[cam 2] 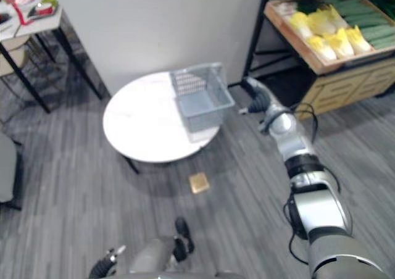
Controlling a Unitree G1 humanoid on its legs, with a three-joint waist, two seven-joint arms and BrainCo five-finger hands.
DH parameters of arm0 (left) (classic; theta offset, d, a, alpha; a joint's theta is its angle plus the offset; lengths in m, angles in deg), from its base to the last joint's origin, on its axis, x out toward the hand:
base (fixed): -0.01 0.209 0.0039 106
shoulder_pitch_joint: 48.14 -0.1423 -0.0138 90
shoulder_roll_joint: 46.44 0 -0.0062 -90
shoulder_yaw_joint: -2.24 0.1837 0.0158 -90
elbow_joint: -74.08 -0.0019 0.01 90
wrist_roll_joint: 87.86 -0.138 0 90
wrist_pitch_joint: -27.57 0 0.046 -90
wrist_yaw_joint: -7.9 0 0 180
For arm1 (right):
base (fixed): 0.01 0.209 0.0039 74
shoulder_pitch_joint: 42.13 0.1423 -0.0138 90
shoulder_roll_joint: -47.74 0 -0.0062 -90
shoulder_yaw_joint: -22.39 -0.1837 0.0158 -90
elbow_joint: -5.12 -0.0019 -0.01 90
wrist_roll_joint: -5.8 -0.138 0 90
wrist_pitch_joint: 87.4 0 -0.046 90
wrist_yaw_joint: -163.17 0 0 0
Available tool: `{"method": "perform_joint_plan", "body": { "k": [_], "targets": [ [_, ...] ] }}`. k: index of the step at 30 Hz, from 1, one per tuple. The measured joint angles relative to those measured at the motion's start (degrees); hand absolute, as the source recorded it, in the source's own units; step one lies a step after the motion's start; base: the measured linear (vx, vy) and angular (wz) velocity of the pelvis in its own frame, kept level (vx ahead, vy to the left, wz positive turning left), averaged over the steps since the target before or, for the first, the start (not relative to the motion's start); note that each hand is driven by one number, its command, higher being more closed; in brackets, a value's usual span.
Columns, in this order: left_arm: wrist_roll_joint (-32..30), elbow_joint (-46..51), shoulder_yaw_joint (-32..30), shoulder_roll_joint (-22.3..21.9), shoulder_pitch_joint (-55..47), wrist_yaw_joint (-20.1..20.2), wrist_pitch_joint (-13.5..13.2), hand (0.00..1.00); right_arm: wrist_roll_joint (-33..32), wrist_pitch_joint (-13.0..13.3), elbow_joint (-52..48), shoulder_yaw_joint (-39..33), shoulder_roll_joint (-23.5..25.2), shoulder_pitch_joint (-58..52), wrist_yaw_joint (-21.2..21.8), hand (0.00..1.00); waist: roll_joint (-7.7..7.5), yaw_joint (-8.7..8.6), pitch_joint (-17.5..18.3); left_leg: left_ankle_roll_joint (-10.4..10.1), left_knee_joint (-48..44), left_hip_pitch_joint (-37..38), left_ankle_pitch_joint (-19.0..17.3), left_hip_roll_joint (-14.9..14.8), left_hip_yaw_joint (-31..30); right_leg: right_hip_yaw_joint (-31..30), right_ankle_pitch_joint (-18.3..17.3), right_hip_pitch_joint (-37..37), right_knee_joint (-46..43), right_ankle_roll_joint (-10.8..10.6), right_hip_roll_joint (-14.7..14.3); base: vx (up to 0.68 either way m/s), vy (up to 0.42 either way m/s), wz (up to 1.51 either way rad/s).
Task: Pick vegetable in the basket
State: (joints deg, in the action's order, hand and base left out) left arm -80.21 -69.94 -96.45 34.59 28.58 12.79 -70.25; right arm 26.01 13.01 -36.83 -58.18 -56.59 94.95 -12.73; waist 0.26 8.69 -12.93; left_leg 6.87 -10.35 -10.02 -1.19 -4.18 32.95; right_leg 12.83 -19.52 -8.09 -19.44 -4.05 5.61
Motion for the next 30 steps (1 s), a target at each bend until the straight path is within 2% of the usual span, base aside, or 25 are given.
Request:
{"method": "perform_joint_plan", "body": {
  "k": [1,2,3,4,5,6,7,8,9,10,11,12,13,14,15,16,17,18,19,21,23,25,26,30],
  "targets": [
    [-0.5,-0.1,0.1,-0.1,0.5,0.0,0.5,0.0,0.9,0.1,0.2,0.0,0.2,0.1,0.0,0.0,-0.35,0.05,-0.2,0.5,-1.0,0.1,-1.3,0.2,-0.1,0.3,-0.2,2.5,-6.4,-0.2,1.3,0.4,0.147,0.15],
    [-2.4,-0.1,0.5,-0.1,1.0,0.4,0.9,0.0,3.1,0.3,0.5,0.0,0.6,0.2,-0.1,0.0,-0.72,0.02,-0.5,1.1,-3.2,1.0,-3.0,0.7,-0.7,1.4,0.2,7.4,-19.3,-0.1,4.5,0.42,0.135,0.22],
    [-4.3,-0.1,0.4,0.1,1.3,0.4,0.9,0.0,4.7,1.3,2.4,0.0,1.1,0.8,-0.2,0.0,-0.38,-0.15,-0.8,2.2,-5.5,2.6,-5.3,0.7,-1.9,2.0,-0.6,9.9,-27.4,1.3,6.3,0.42,0.108,0.3],
    [-4.9,-0.1,0.5,0.3,1.5,0.3,0.9,0.0,4.7,1.7,3.2,0.0,1.0,0.8,-0.4,0.0,0.05,-0.44,-1.1,2.1,-6.2,3.6,-6.0,0.6,-3.0,2.4,-1.0,10.1,-28.4,1.7,6.6,0.41,0.033,0.43],
    [-6.2,0.0,0.5,0.7,2.1,0.2,0.8,0.0,4.7,2.2,4.4,0.0,1.0,0.8,-1.3,0.0,0.67,-0.55,-1.4,1.6,-6.1,5.8,-6.5,0.3,-5.4,2.6,-1.4,11.0,-27.2,2.3,6.3,0.37,-0.029,0.49],
    [-6.3,0.7,0.5,1.3,2.8,0.0,0.8,0.0,4.7,2.5,4.5,0.0,0.9,1.2,-2.0,0.0,1.59,-0.57,-2.0,0.6,-5.0,8.0,-7.7,-0.5,-7.7,2.4,-1.4,12.5,-22.8,2.2,4.9,0.38,-0.055,0.47],
    [-6.3,1.0,0.6,1.9,3.2,0.0,0.8,0.0,4.7,2.6,4.3,0.1,0.9,1.5,-2.2,0.0,1.82,-0.6,-2.1,0.2,-4.4,8.5,-8.1,-0.7,-9.1,1.8,-0.9,13.6,-19.4,1.6,3.9,0.32,-0.083,0.54],
    [-6.2,1.6,1.0,3.4,4.3,0.2,0.9,0.0,4.6,1.9,2.5,0.1,0.8,1.6,-2.4,0.0,1.7,-0.86,-2.2,-0.5,-3.1,9.0,-8.4,-1.1,-11.1,-1.0,0.8,16.3,-11.6,-0.5,1.9,0.23,-0.084,0.84],
    [-6.1,1.7,2.0,5.0,5.7,0.4,1.0,0.0,4.5,0.2,0.0,0.1,0.3,1.5,-2.7,0.0,1.28,-1.61,-2.4,-1.4,-1.7,9.3,-8.2,-0.7,-14.0,-4.3,4.3,18.6,-3.8,-1.8,0.7,0.23,-0.122,1.04],
    [-6.1,1.8,2.2,5.7,6.3,0.5,1.0,0.0,4.5,-0.4,-1.2,0.1,-0.1,1.5,-2.7,0.0,1.03,-2.27,-2.6,-1.9,-1.2,9.4,-8.0,-0.3,-15.7,-5.8,6.4,19.4,-0.7,-2.6,0.7,0.27,-0.163,1.36],
    [-6.1,2.1,2.3,6.4,6.8,0.5,1.0,0.0,4.0,-2.3,-3.2,0.0,-0.6,1.4,-2.8,0.0,0.49,-3.46,-2.9,-2.7,-0.4,9.9,-7.9,0.6,-18.6,-8.2,9.3,20.7,3.1,-3.8,1.2,0.35,-0.231,1.35],
    [-6.1,2.1,2.3,7.0,6.8,0.5,1.1,0.0,3.6,-3.9,-4.4,0.0,-0.6,1.3,-2.7,0.0,-0.21,-3.72,-3.6,-4.4,0.2,11.2,-7.8,1.2,-20.4,-9.2,11.4,21.1,4.3,-4.1,1.8,0.31,-0.232,1.25],
    [-6.1,2.1,2.3,7.2,6.5,0.4,1.2,0.0,3.4,-4.2,-4.6,0.0,-0.6,1.2,-2.7,0.0,-0.58,-3.61,-3.8,-5.0,0.0,11.6,-8.1,1.4,-21.4,-9.6,12.4,21.1,4.4,-4.0,1.8,0.36,-0.291,1.04],
    [-6.1,2.1,2.3,7.5,6.0,0.2,1.7,0.0,3.3,-4.6,-4.7,0.0,-0.6,1.1,-2.4,0.0,-1.64,-3.6,-3.6,-6.0,-1.1,11.4,-8.8,2.0,-23.0,-10.0,15.6,20.7,5.4,-2.6,1.8,0.4,-0.348,1.02],
    [-6.1,2.1,2.9,8.8,5.8,0.2,1.9,0.0,3.3,-4.8,-5.3,-0.1,-0.6,1.4,-2.3,0.0,-3.97,-3.52,-3.4,-7.5,-2.7,10.3,-10.0,3.6,-24.6,-10.1,21.1,19.9,7.5,-0.8,2.5,0.42,-0.369,1.02],
    [-6.1,1.7,3.0,9.0,5.7,0.2,2.2,0.0,3.3,-4.7,-5.7,-0.1,-1.0,1.7,-2.2,0.0,-4.49,-3.47,-3.8,-8.3,-3.9,9.5,-10.7,3.9,-24.9,-10.0,22.8,19.8,8.3,0.1,3.0,0.38,-0.371,0.75],
    [-6.2,1.6,3.4,7.1,6.4,0.2,3.1,0.0,3.3,-4.6,-5.7,0.0,-2.0,2.6,-2.1,0.0,-1.43,-3.35,-4.3,-9.1,-5.8,7.8,-11.0,1.3,-25.4,-8.0,24.6,20.0,8.7,1.4,1.1,0.32,-0.289,0.55],
    [-6.4,2.3,4.2,5.8,6.3,0.9,3.0,0.0,3.3,-4.8,-5.7,0.0,-3.3,3.2,-1.7,0.0,0.42,-3.46,-4.3,-9.4,-5.5,6.3,-11.0,-0.2,-24.7,-6.6,24.5,19.9,11.2,1.7,0.0,0.32,-0.287,0.45],
    [-6.8,2.5,4.2,4.5,6.7,1.4,3.0,0.0,3.4,-5.3,-5.7,0.1,-4.3,4.2,-1.0,0.0,1.82,-3.28,-5.0,-10.7,-3.7,6.1,-10.1,-1.5,-23.6,-5.5,24.7,19.9,12.5,2.1,-0.7,0.22,-0.176,0.43],
    [-8.1,2.5,4.7,3.2,7.5,2.2,2.8,0.0,3.4,-6.6,-5.7,0.2,-5.4,5.7,-1.0,0.0,3.11,-4.11,-6.4,-11.7,-0.7,6.7,-7.6,-2.6,-20.5,-3.9,24.7,19.9,12.7,2.6,-1.0,0.13,-0.122,0.32],
    [-9.0,2.4,5.4,3.0,8.9,2.3,2.7,0.0,3.5,-8.0,-5.8,0.7,-6.3,7.4,-1.0,0.0,3.36,-4.8,-8.0,-11.2,0.4,6.0,-6.0,-3.1,-17.6,-2.9,24.6,20.1,13.0,2.8,-1.0,0.05,-0.077,0.28],
    [-9.0,2.5,5.6,3.0,10.3,2.3,1.2,0.0,3.6,-9.5,-6.9,1.0,-6.8,9.7,-1.1,0.0,3.21,-5.14,-8.6,-11.0,1.5,3.7,-5.7,-3.2,-16.5,-2.5,24.3,22.5,13.3,3.1,-1.1,-0.04,-0.035,0.17],
    [-9.0,2.5,5.7,3.1,11.8,2.2,0.7,0.0,3.5,-10.3,-7.1,1.2,-6.9,11.8,-1.2,0.0,2.75,-5.36,-9.5,-10.9,2.6,2.2,-4.6,-2.6,-16.5,-2.5,24.4,24.3,13.4,3.2,-0.6,-0.09,-0.009,0.17],
    [-8.7,2.6,6.9,3.2,13.6,1.1,-0.1,0.0,3.6,-13.9,-7.1,1.8,-7.0,14.8,-1.2,0.0,3.2,-5.52,-12.1,-11.1,7.2,0.0,-1.0,-1.8,-18.2,-0.4,25.1,26.5,14.9,3.7,-0.2,-0.04,-0.003,0.29]
  ]
}}
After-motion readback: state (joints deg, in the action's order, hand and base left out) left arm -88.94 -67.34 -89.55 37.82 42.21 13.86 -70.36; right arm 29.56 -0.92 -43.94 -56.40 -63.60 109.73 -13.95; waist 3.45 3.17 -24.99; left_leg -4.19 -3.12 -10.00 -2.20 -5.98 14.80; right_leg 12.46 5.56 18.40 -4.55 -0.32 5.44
